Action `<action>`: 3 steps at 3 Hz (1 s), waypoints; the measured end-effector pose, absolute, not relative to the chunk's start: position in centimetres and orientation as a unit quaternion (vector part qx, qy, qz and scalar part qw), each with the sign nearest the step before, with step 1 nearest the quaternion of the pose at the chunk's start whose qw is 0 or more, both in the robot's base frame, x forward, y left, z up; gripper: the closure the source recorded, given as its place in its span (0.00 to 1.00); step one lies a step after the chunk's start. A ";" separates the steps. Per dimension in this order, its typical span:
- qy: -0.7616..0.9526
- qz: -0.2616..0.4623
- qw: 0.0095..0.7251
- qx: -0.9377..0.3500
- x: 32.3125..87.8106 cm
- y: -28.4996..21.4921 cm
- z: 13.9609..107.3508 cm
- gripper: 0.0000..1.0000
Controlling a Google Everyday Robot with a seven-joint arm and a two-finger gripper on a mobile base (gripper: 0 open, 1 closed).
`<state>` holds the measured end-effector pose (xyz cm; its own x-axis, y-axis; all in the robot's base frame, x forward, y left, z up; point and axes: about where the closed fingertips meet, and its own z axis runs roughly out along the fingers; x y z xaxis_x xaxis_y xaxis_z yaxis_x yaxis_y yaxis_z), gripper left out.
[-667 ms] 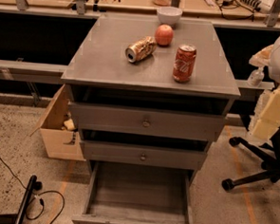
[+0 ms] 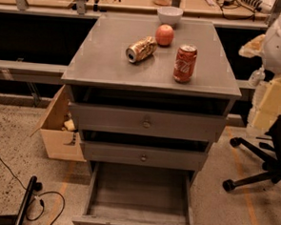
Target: Pick orange can
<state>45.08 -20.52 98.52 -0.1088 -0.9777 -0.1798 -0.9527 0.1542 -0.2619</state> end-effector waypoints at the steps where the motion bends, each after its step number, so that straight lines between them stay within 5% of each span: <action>1: 0.681 -0.052 0.146 -0.716 47.5 -18.7 99.7 0.00; 3: 0.620 -0.067 0.142 -0.769 50.1 -16.9 100.6 0.00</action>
Offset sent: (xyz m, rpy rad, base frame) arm 0.0473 0.0365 0.0202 -0.1381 0.0075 0.3963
